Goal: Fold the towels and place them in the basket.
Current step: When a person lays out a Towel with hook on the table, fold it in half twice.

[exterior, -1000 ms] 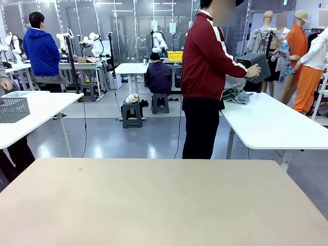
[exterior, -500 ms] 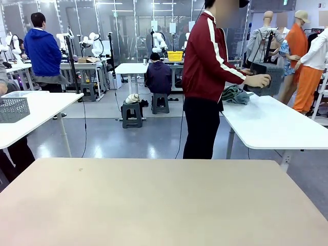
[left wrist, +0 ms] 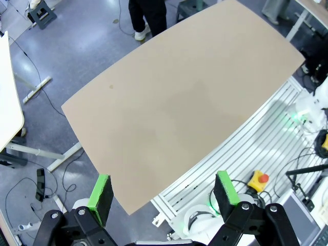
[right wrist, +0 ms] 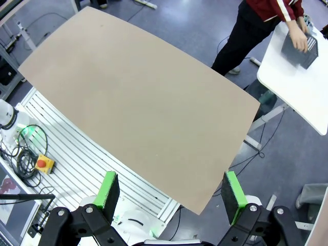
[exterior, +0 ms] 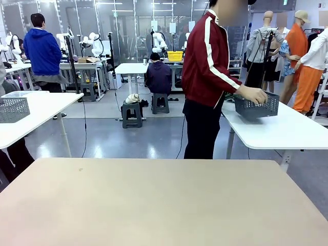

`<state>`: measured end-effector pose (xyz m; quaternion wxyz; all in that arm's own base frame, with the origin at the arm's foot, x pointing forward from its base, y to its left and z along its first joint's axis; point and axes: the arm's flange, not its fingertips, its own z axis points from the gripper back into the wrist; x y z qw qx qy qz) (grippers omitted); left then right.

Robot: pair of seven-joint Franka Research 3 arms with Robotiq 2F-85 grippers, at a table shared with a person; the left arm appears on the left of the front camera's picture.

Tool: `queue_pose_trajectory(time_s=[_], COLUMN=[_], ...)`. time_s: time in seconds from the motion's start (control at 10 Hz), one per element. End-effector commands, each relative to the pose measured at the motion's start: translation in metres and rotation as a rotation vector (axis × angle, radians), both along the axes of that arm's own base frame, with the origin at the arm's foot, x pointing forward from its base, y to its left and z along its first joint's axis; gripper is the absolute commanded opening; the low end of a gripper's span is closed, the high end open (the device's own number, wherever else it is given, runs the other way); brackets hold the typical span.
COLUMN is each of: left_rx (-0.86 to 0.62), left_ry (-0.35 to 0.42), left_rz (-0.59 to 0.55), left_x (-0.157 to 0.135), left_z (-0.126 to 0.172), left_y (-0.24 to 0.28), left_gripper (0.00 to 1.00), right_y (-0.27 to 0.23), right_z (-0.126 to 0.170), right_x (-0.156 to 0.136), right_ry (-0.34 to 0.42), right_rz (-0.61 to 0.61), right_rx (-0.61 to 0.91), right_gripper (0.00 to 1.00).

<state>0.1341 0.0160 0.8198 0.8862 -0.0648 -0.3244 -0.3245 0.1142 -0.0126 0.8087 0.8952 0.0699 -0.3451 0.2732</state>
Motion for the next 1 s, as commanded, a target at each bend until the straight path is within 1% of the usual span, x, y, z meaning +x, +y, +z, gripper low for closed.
queue_pose_trajectory(time_s=[0.0, 0.9], left_rx=[-0.001, -0.001], left_ry=[-0.007, -0.007], left_rz=[-0.004, -0.004], left_x=[-0.0017, -0.0017], left_z=[0.0010, 0.0010], left_y=[-0.0012, -0.0012], left_gripper=[1.00, 1.00], right_y=[-0.0008, -0.0008], right_z=[0.0022, 0.0022], right_x=[-0.0072, -0.0072], right_ry=[-0.015, -0.015], right_rz=[0.010, 0.010], right_rx=[0.004, 0.004], right_gripper=[1.00, 1.00])
